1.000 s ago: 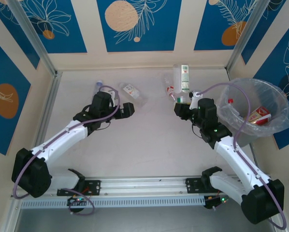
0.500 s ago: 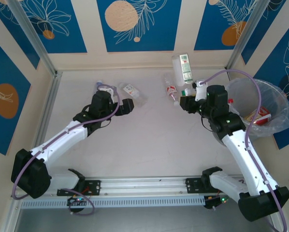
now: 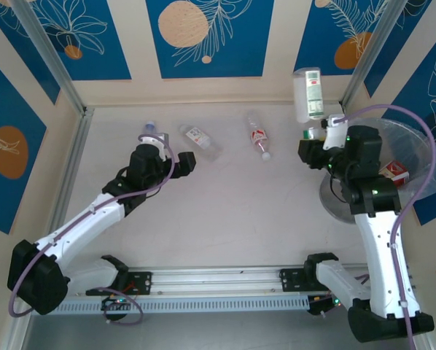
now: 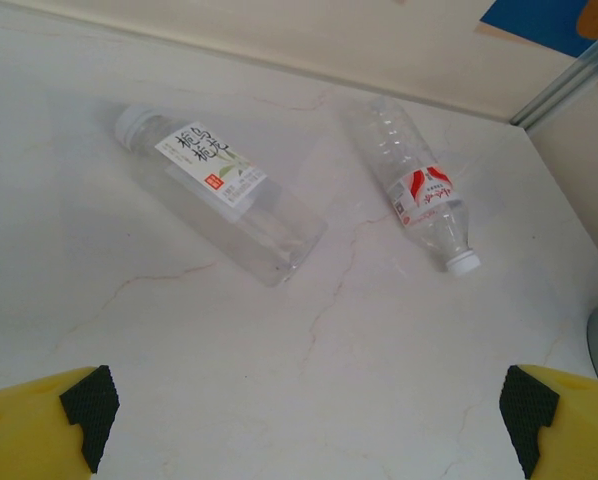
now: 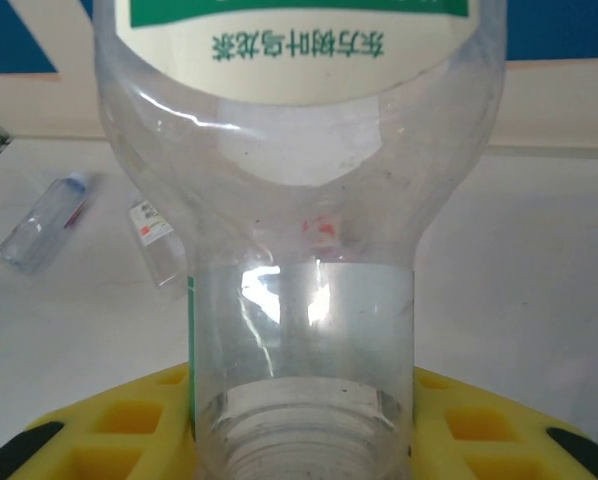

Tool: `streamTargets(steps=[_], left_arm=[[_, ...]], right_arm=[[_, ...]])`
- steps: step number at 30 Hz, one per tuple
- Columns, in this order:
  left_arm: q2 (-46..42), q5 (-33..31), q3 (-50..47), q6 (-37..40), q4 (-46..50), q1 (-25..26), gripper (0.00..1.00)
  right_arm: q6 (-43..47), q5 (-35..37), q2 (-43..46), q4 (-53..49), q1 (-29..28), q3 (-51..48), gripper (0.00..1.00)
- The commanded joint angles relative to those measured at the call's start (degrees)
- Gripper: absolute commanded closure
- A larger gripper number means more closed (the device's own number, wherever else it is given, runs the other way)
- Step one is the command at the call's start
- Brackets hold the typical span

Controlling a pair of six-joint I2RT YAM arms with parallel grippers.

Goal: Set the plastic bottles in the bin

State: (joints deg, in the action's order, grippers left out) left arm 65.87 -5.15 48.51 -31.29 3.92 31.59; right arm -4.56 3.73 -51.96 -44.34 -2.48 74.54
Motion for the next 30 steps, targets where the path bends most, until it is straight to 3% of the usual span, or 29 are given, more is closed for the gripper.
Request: streamTargets(steps=[1, 10, 16, 22, 30], left_arm=[[-1.2, -1.9, -0.5, 1.7, 0.5, 0.3, 0.01], [-0.7, -0.4, -0.8, 2.2, -1.5, 0.3, 0.01], [0.6, -0.7, 1.5, 2.9, 1.8, 0.3, 0.01], [2.1, -0.8, 3.0, 2.8, 2.6, 0.3, 0.01], [4.6, 0.7, 6.7, 4.1, 4.6, 0.2, 0.01]], right_arm=[[2.1, -3.2, -0.1, -6.3, 4.6, 5.6, 1.00], [1.2, -3.7, -0.6, -8.4, 13.5, 9.3, 1.00], [-0.4, 6.5, 2.1, -0.4, 18.7, 2.9, 1.00], [-2.0, 9.0, 2.2, 3.2, 24.2, -0.8, 1.00], [-3.8, 18.6, 5.9, 9.5, 25.3, -9.5, 1.00]])
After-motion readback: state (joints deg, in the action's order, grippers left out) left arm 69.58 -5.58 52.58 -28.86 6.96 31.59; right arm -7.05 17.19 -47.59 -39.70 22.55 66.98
